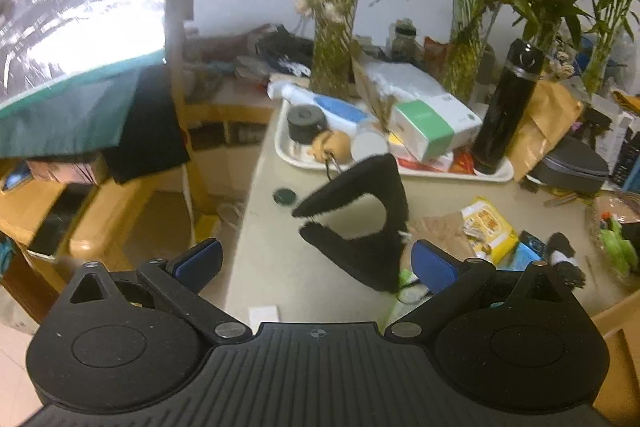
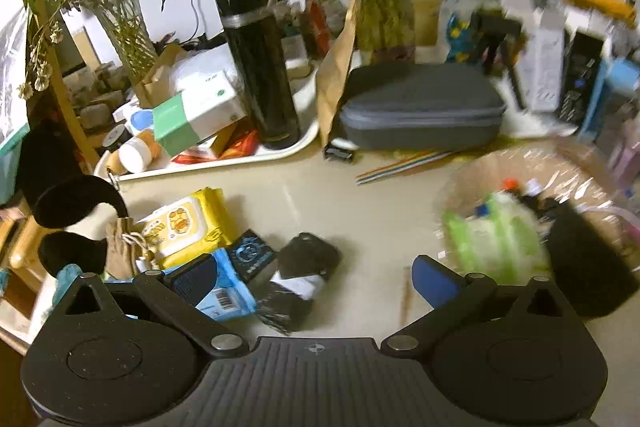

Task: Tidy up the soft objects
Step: 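Close the right gripper on the black taped bundle while the left gripper approaches the black foam pad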

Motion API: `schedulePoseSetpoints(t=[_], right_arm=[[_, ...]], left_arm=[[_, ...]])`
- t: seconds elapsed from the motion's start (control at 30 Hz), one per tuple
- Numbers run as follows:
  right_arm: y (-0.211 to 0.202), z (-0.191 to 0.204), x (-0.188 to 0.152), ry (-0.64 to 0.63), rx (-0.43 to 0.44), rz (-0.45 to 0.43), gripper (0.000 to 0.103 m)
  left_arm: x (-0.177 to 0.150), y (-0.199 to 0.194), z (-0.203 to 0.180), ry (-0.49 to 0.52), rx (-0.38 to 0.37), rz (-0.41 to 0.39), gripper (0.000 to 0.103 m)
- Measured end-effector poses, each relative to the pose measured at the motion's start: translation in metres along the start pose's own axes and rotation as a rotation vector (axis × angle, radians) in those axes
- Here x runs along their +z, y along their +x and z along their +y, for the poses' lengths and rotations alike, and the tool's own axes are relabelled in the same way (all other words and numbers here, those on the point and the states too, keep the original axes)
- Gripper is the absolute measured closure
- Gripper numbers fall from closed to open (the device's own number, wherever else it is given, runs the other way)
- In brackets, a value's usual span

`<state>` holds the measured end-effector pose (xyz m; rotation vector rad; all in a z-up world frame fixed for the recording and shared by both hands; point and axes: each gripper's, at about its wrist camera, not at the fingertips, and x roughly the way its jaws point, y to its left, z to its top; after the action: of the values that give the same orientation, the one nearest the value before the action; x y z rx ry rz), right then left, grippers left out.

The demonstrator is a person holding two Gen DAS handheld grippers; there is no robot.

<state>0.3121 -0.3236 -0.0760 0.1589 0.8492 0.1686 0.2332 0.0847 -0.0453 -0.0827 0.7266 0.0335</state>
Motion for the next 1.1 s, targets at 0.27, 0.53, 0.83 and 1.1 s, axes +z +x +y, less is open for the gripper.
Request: schedulePoseSetpoints(t=[0.27, 0.53, 0.83, 1.1], right_arm=[[0.048, -0.015, 0.008, 0.108, 0.065, 0.089, 0.022], [0.096, -0.018, 0.004, 0.162, 0.138, 0.232, 0.042], [0.122, -0.01, -0.003, 0.116, 0.091, 0.28, 0.054], [0.116, -0.008, -0.001, 0.093, 0.002, 0.247, 0.056]], left_arm=[[-0.004, 0.011, -0.001, 0.012, -0.015, 0.043, 0.0], [-0.005, 0.019, -0.001, 0.027, -0.015, 0.06, 0.0], [-0.004, 0.026, -0.005, 0.073, 0.056, 0.031, 0.0], [-0.004, 0.036, -0.006, 0.097, 0.071, 0.041, 0.0]])
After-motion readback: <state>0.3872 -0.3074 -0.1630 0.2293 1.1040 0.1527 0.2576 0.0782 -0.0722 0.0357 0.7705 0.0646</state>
